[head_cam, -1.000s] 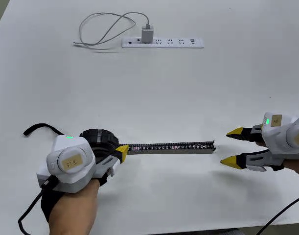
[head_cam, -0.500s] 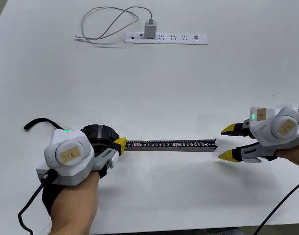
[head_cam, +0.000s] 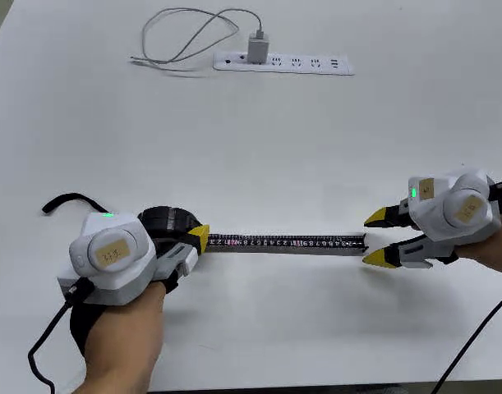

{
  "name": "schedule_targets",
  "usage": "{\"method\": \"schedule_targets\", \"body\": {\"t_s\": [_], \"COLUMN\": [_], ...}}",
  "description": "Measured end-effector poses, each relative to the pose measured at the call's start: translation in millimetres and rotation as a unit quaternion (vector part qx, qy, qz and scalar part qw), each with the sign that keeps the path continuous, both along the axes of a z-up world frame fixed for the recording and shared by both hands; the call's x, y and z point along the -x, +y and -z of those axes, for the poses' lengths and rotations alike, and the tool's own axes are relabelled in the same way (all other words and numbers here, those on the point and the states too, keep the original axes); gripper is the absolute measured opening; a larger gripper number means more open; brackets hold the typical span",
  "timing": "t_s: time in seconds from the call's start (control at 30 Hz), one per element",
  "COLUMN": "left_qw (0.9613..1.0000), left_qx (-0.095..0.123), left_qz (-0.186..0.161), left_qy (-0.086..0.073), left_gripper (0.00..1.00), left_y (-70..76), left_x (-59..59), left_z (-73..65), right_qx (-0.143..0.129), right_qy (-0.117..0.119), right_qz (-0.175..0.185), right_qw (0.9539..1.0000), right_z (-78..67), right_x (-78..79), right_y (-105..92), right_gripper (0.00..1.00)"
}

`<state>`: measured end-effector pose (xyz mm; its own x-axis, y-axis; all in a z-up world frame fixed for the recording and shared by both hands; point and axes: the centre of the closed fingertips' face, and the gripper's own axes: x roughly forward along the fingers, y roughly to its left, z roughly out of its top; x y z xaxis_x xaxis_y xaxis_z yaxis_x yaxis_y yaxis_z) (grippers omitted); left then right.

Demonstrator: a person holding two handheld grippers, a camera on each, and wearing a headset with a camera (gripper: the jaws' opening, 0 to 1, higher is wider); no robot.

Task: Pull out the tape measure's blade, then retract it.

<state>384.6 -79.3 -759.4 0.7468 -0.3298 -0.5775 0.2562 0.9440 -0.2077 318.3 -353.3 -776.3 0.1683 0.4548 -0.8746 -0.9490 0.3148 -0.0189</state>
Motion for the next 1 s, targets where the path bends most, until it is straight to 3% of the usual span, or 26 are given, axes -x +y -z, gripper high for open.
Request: {"method": "schedule_targets", "body": {"t_s": [0.53,1.0], "left_qw": [0.9999,0.9997], "left_qx": [-0.009,-0.014], "left_qz": [0.009,0.014], "left_qy": [0.008,0.016], "left_gripper": [0.61,0.61], "left_y": [-0.6,-1.8], "left_x": [-0.1,0.1], "left_z": [2.3,4.4], "right_qx": [0.010,0.022], "right_qy": [0.013,0.012], "right_qz": [-0.027,-0.048], "right_qw": [0.9995,0.9985], "right_z": [6.5,17.8], "right_x": [-0.3,-4.1], "right_y": [7.7,3.1], "right_gripper": [0.21,0.12]}}
